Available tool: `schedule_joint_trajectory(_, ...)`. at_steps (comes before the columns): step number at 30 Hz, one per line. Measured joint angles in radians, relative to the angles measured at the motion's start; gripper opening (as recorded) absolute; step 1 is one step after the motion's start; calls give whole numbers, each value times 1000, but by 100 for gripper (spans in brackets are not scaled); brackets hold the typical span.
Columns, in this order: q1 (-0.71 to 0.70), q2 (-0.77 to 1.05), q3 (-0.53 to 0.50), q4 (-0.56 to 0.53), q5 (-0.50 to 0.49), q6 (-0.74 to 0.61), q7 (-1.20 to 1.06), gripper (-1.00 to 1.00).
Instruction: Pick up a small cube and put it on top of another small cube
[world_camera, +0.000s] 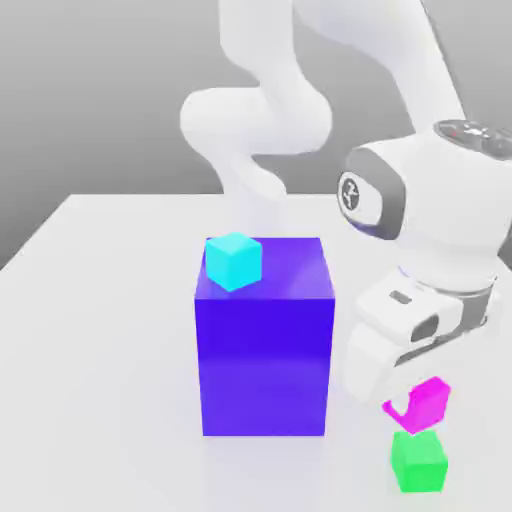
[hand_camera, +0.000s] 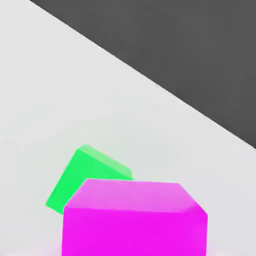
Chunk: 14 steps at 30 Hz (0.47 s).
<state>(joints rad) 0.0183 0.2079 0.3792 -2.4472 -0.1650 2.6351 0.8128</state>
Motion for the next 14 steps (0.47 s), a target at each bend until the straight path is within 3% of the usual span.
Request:
schedule_joint_trajectory(2,28,67,-33,4,-51,59,48,-100)
schedule_joint_trajectory(3,43,97,-52,6,-74,86,67,100)
schedule_joint_trajectory(10,47,102,-56,6,-77,90,71,100)
schedule_joint_trajectory(14,20,-23,-10,-4,29,-14,-6,100)
